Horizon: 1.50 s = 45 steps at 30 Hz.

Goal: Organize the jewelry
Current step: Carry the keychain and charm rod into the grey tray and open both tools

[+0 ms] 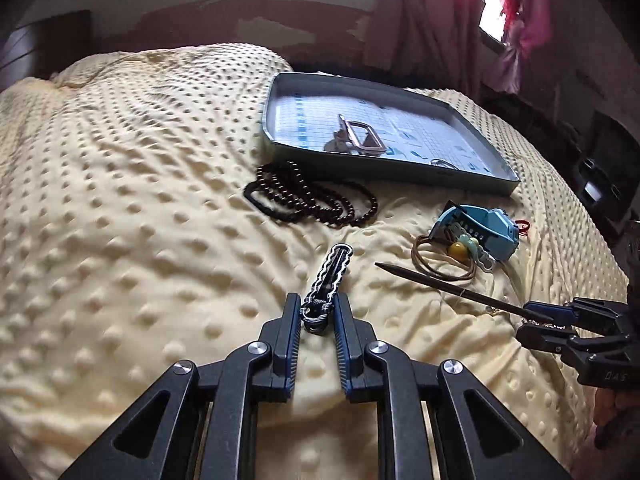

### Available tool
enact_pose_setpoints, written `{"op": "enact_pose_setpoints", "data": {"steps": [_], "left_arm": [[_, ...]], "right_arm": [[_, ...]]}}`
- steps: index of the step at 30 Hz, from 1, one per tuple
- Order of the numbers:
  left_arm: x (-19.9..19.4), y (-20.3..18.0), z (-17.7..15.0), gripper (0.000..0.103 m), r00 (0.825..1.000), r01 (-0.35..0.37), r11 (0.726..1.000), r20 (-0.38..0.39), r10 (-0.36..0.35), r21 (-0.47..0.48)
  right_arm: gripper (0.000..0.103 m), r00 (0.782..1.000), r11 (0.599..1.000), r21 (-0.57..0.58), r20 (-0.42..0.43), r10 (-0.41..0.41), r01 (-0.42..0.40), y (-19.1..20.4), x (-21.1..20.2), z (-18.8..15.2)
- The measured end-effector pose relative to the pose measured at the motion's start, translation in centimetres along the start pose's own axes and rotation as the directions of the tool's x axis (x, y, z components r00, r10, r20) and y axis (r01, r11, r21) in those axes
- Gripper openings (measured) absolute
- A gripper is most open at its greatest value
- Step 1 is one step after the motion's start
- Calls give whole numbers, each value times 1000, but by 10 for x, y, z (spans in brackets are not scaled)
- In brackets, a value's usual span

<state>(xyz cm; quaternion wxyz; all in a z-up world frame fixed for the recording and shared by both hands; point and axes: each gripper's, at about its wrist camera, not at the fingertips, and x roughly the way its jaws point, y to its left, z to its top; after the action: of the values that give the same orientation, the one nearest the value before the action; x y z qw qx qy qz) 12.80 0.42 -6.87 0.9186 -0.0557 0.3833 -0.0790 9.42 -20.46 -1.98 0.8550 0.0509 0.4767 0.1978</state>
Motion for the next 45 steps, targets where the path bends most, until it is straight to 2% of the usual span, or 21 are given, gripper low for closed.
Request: {"op": "enact_pose_setpoints", "data": {"steps": [5, 9, 17, 23, 28, 37, 45], "left_arm": [[-14, -8, -15, 15, 998, -50, 999, 42, 50, -12], [-19, -6, -23, 15, 997, -34, 998, 66, 38, -56], [-23, -3, -25, 15, 995, -21, 996, 96, 30, -88], [-28, -6, -25, 15, 991, -16, 996, 133, 28, -90], [-23, -9, -23, 15, 992, 1, 995, 126, 12, -104], [-31, -21, -21, 15, 985, 18, 997, 172, -5, -71], [-37, -31, -7, 15, 978, 66, 995, 201, -50, -76]], "right_arm": [[36, 1000, 998, -53, 2, -16, 16, 10, -1, -3], [36, 1000, 999, -40, 20, -9, 10, 7, -4, -2], [35, 993, 997, -69, 115, -6, 14, 12, -18, 0], [35, 976, 999, -39, 219, 7, 1, 6, -37, 5], [35, 957, 1000, -18, 291, 23, -19, 1, -51, 9], [36, 939, 999, 35, 343, 4, -17, -7, -64, 10], [36, 918, 998, 63, 395, -28, 3, -11, -79, 14]]}}
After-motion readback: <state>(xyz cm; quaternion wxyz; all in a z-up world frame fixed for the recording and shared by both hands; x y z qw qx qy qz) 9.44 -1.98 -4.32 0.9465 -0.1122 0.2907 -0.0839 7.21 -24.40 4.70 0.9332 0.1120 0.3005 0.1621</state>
